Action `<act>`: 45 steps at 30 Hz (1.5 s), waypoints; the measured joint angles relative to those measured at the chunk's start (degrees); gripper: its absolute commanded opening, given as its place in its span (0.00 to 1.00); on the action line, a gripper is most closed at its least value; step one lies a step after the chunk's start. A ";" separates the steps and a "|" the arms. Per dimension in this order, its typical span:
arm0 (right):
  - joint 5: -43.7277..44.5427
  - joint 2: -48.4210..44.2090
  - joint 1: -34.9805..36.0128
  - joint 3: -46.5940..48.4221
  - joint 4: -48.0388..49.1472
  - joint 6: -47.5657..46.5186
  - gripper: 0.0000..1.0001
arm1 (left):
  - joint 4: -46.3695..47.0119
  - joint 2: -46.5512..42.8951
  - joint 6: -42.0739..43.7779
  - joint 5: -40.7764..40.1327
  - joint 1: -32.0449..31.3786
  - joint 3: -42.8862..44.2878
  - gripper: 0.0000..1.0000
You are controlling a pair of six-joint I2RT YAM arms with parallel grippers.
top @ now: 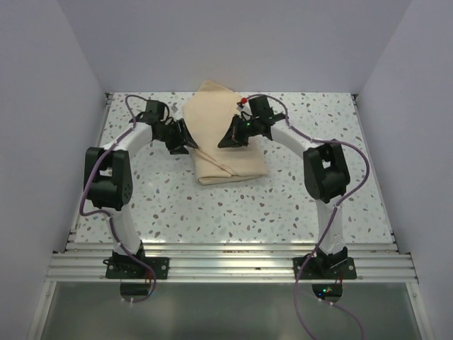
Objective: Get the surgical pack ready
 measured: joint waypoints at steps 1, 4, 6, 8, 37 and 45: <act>0.07 1.68 0.90 0.96 1.01 1.09 0.00 | -0.02 0.00 -0.35 0.13 -0.07 -0.31 0.54; 0.28 6.54 2.36 4.81 2.27 3.17 0.00 | 0.13 0.00 -0.79 0.26 -0.37 -0.48 0.54; 0.76 9.05 2.99 7.30 2.16 3.96 0.00 | 0.26 0.00 -0.94 0.28 -0.66 -0.50 0.54; 1.20 11.04 3.76 9.64 2.32 4.59 0.00 | 0.44 0.00 -1.38 0.31 -0.79 -0.57 0.55; 2.21 11.69 3.56 14.86 -5.64 2.01 0.00 | 1.49 -0.02 -3.63 -0.42 -1.62 -0.68 0.56; 2.67 -1.40 -9.09 8.79 -9.22 -4.04 0.00 | -0.11 -0.11 -2.75 -1.64 -2.25 -0.68 0.57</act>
